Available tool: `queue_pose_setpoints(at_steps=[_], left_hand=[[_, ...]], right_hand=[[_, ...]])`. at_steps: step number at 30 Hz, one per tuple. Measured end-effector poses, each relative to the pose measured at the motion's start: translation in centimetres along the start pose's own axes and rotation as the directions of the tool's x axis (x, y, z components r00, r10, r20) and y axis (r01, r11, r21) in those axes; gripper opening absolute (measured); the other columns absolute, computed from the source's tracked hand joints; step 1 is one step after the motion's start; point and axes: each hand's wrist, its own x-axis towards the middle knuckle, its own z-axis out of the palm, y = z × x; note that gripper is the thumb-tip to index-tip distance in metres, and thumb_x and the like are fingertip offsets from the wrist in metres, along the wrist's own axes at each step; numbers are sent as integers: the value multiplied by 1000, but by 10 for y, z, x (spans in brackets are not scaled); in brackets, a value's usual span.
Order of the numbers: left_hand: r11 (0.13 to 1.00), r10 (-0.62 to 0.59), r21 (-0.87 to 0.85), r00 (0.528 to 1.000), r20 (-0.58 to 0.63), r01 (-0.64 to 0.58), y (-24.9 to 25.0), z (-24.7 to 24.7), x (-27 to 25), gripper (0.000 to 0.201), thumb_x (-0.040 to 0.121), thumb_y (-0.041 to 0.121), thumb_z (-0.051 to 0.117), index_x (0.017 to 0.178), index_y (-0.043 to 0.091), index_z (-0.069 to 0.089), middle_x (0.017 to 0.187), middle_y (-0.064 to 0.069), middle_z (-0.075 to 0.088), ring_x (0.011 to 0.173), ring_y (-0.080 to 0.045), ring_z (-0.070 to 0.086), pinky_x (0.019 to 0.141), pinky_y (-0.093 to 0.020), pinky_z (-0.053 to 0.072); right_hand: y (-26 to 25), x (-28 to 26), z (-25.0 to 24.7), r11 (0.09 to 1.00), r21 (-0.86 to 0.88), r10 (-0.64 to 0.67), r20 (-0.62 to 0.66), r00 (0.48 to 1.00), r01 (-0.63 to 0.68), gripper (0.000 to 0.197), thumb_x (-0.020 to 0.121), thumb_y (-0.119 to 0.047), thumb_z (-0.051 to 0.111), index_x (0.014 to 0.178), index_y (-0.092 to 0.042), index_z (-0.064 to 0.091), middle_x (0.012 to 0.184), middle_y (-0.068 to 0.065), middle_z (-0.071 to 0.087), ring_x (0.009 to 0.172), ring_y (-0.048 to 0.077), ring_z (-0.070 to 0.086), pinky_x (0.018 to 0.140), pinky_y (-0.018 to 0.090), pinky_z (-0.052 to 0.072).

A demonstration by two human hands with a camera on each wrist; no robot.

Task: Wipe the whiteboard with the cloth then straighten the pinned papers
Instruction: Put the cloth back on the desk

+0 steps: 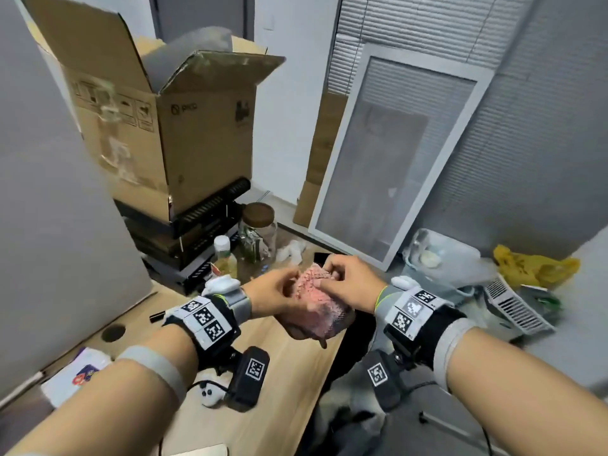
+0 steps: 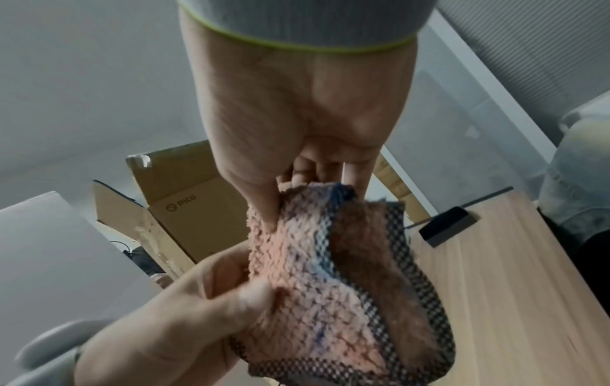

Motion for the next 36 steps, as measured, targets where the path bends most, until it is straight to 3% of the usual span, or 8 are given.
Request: queue_pose_setpoints(at_steps=[4,12,17,21,26,28,31,36], left_hand=[[990,-118,62,989,-90,124,-32,9,14,32,81,31,80,62,28,54,52,21,55,50,5,47,53,-15,35],[919,-393,-115,903,-173,378,-58,36,48,18,93,31,66,86,15,68,73,1,66,71,-18,62,70,-35,54],[636,-635,-638,765,-113,434,-85,59,66,17,91,15,70,106,13,63,87,-6,69,78,-20,67,67,-40,61],[551,-711,-691,697,-94,468,-124,68,79,32,89,-5,63,111,19,59,89,-10,65,69,-21,64,57,-33,57],[639,-769,-396,560,-307,659,-180,74,95,61,83,7,71,139,11,49,124,-18,62,112,-32,62,99,-39,51],[689,-724,-312,594,-351,654,-179,75,107,48,84,8,69,131,9,57,122,-18,65,113,-31,62,98,-35,50],[802,-589,-268,781,-208,533,-142,75,149,29,85,7,70,113,9,67,111,-13,71,106,-27,67,96,-32,52],[946,-254,-230,963,-91,228,-33,98,241,15,88,12,70,102,13,68,90,-3,68,76,-11,62,64,-8,46]], right_hand=[[32,27,14,1000,20,-24,123,992,22,31,84,-28,77,69,-27,49,68,-10,54,64,6,49,66,27,44],[97,57,37,984,150,38,341,939,-94,22,94,-6,63,91,-20,46,77,-5,59,64,0,53,62,14,42],[135,100,73,955,214,120,360,925,-207,23,95,-8,57,112,-20,47,99,20,68,80,25,63,76,44,54],[163,116,108,908,242,225,410,884,-343,24,93,-3,57,97,-26,49,102,23,69,84,27,64,86,55,55],[181,125,126,861,29,477,306,824,-509,29,90,-17,61,114,-18,44,103,9,63,101,31,63,92,35,49],[188,123,117,834,-26,533,296,792,-552,40,91,-22,61,126,-13,43,110,10,61,108,33,61,96,35,47],[193,111,80,787,88,578,241,780,-610,36,92,-20,61,125,-15,47,104,3,61,102,28,62,92,33,48],[196,80,-20,787,311,562,-4,827,-533,19,90,-6,58,95,-24,57,81,1,63,81,18,60,83,45,57]])
